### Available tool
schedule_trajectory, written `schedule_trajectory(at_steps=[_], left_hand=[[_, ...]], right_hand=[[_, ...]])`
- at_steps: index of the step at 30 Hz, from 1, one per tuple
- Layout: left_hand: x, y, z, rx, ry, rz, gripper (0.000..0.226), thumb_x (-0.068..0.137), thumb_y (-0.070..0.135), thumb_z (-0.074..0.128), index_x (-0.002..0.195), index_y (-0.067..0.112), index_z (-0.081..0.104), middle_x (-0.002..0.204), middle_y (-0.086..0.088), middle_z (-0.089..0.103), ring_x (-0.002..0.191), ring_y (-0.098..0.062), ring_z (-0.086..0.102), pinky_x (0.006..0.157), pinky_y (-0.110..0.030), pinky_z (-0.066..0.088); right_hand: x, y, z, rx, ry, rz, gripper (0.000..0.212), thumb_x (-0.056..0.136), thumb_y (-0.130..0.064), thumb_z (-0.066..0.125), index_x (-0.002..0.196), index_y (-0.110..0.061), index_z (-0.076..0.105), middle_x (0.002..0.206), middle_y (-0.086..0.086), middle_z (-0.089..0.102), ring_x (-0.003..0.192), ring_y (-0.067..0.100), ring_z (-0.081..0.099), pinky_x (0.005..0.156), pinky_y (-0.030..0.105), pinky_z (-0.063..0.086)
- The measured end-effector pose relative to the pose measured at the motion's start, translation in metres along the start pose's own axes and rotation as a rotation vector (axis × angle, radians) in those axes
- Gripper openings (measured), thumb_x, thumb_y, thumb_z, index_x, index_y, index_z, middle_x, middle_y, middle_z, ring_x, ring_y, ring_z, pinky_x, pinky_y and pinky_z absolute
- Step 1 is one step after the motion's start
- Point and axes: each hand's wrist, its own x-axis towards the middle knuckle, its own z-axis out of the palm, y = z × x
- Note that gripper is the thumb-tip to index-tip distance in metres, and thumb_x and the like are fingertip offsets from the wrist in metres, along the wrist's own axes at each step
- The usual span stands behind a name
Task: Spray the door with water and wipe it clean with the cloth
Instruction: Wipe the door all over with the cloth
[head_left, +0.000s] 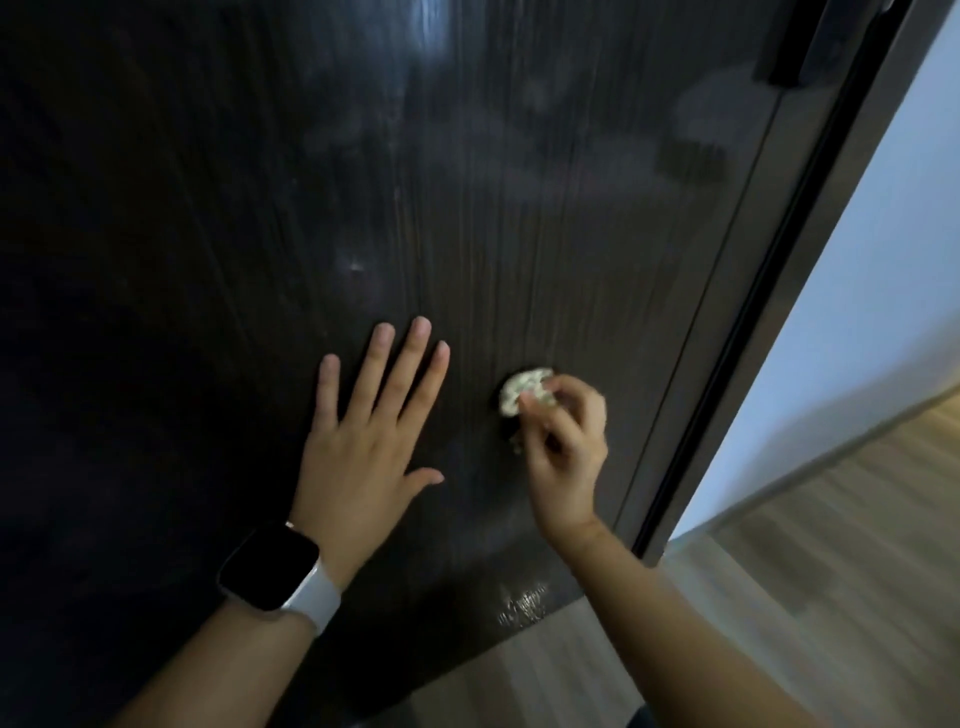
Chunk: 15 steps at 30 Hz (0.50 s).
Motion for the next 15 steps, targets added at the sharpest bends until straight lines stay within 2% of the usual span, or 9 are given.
schedule_trajectory(at_steps=[3, 5, 7, 9, 12, 15], left_hand=[[-0.001, -0.002, -0.003, 0.040, -0.052, 0.004, 0.141, 0.052, 0.047, 0.091, 0.157, 0.015, 0.003, 0.164, -0.010, -0.015, 0.149, -0.031, -0.018, 0.115, -0.052, -0.019], [0.000, -0.002, -0.006, 0.068, -0.077, -0.002, 0.142, 0.054, 0.045, 0.091, 0.157, 0.015, -0.002, 0.163, -0.011, -0.018, 0.149, -0.033, -0.020, 0.114, -0.053, -0.020], [0.001, -0.002, -0.007, 0.085, -0.088, -0.016, 0.144, 0.055, 0.045, 0.091, 0.157, 0.015, -0.006, 0.162, -0.011, -0.022, 0.148, -0.033, -0.023, 0.114, -0.053, -0.021], [0.002, -0.002, -0.007, 0.090, -0.092, -0.023, 0.145, 0.053, 0.046, 0.091, 0.156, 0.015, -0.006, 0.162, -0.010, -0.024, 0.148, -0.032, -0.023, 0.114, -0.053, -0.022], [0.001, -0.002, -0.002, 0.092, -0.077, -0.024, 0.146, 0.052, 0.047, 0.092, 0.157, 0.015, -0.005, 0.163, -0.010, -0.022, 0.149, -0.032, -0.021, 0.115, -0.052, -0.022], [0.000, -0.001, -0.002, 0.090, -0.081, -0.026, 0.147, 0.052, 0.046, 0.092, 0.157, 0.016, -0.006, 0.163, -0.009, -0.021, 0.149, -0.032, -0.019, 0.115, -0.052, -0.022]], right_hand=[[-0.046, 0.007, 0.006, 0.003, -0.233, -0.112, 0.023, 0.083, 0.002, 0.062, 0.099, -0.012, 0.070, 0.109, 0.008, 0.055, 0.100, 0.029, 0.054, 0.083, 0.037, 0.047], [-0.062, 0.008, 0.004, -0.006, -0.388, -0.143, 0.022, 0.083, 0.001, 0.065, 0.099, -0.011, 0.073, 0.108, 0.006, 0.056, 0.099, 0.028, 0.055, 0.081, 0.039, 0.048], [-0.052, 0.004, -0.003, 0.008, -0.426, -0.126, 0.017, 0.086, -0.003, 0.063, 0.097, -0.008, 0.074, 0.105, 0.006, 0.058, 0.098, 0.026, 0.056, 0.079, 0.039, 0.049], [-0.019, -0.006, -0.009, 0.013, -0.327, -0.099, 0.017, 0.089, -0.005, 0.060, 0.099, -0.006, 0.074, 0.102, 0.009, 0.061, 0.097, 0.026, 0.057, 0.082, 0.037, 0.049], [0.046, -0.027, -0.010, 0.022, -0.094, -0.034, 0.023, 0.087, 0.001, 0.064, 0.109, -0.004, 0.068, 0.106, 0.007, 0.063, 0.099, 0.024, 0.059, 0.088, 0.031, 0.047], [0.065, -0.038, 0.000, 0.037, 0.025, -0.055, 0.021, 0.087, 0.003, 0.067, 0.106, -0.004, 0.071, 0.100, 0.007, 0.059, 0.092, 0.027, 0.058, 0.080, 0.033, 0.049]])
